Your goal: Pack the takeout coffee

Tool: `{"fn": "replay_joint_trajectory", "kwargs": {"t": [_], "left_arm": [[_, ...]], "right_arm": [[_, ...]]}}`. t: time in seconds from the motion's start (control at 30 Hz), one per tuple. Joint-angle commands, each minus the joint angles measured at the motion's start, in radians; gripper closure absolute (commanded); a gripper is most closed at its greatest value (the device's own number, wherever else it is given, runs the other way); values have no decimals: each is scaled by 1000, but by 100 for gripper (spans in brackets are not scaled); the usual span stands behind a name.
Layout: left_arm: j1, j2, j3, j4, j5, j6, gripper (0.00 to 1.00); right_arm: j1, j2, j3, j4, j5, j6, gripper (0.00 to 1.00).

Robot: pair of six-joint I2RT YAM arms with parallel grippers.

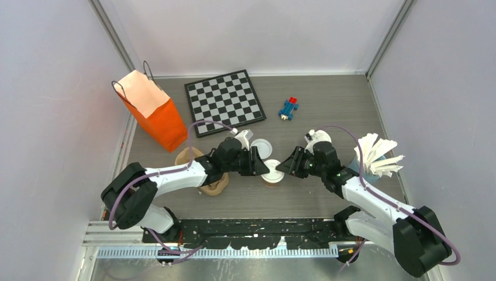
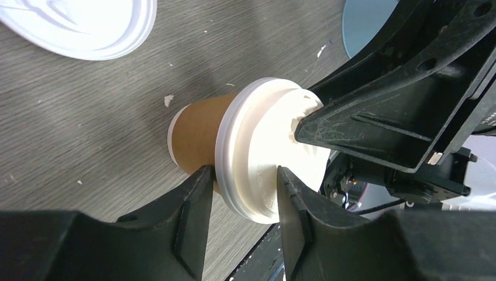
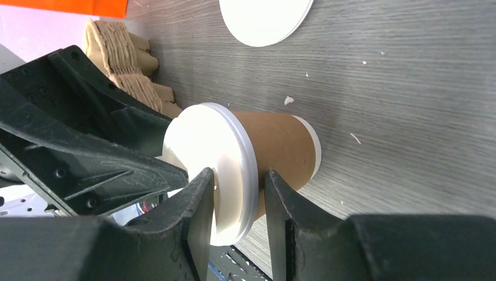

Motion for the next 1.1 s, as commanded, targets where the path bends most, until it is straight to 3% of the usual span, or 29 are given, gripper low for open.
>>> {"fn": "replay_joint_trajectory", "kwargs": {"t": [0.0, 0.13, 0.33, 0.43, 0.73, 1.07], "left_arm": [[-70, -30, -37, -77, -1, -18, 58], [-78, -57, -64, -45, -19, -41, 57], [-76, -96, -40, -27, -2, -19, 47], [-74, -113, 7, -96, -17, 21, 45], [-20, -135, 66, -184, -30, 71, 44], [23, -104, 109, -203, -3, 142, 46]], "right_arm": [[-11, 111, 64, -54, -7, -126, 64], [-11, 131, 121, -98, -58, -161, 60], [-13, 51, 190, -235, -60, -191, 36], [-14, 23, 236, -313, -51, -214, 32], [-20, 14, 314, -450, -89, -265, 32], [-75, 48, 328, -503, -133, -309, 48]]}}
